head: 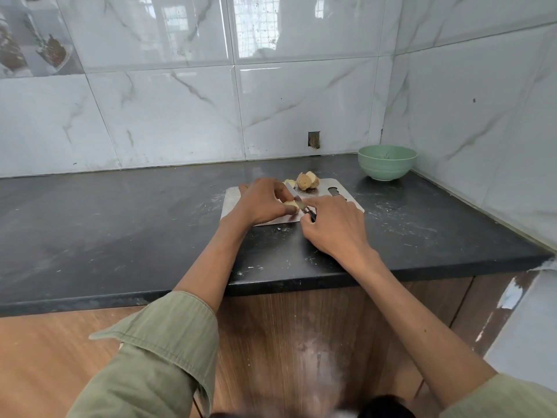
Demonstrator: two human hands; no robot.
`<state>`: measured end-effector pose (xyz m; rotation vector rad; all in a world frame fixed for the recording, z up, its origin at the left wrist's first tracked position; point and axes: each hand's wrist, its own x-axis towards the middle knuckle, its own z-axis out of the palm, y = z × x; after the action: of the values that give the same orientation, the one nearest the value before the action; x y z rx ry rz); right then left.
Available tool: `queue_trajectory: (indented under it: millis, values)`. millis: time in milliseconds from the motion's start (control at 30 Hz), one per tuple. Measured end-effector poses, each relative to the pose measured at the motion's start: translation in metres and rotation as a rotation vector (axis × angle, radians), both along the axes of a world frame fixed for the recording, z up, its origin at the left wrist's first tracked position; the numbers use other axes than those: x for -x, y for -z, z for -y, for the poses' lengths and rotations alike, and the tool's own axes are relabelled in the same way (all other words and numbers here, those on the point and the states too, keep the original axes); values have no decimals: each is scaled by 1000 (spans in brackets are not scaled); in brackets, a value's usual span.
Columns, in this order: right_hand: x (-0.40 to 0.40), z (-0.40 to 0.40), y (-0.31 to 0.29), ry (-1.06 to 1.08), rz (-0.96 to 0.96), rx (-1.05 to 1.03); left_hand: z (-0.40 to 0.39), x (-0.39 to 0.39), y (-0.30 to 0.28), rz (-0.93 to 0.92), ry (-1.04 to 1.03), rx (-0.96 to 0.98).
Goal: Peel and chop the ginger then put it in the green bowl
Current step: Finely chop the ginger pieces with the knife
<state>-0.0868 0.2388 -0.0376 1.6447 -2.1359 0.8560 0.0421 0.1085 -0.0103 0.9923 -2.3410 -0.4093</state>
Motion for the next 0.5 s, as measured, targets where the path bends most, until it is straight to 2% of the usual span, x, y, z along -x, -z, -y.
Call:
queue_trajectory:
  millis: [333, 500]
  values:
    - [-3, 4, -6, -25, -100, -113, 3, -4, -1, -23, 43, -25]
    - [8, 9, -8, -73, -31, -181, 4, -5, -1, 6, 56, 4]
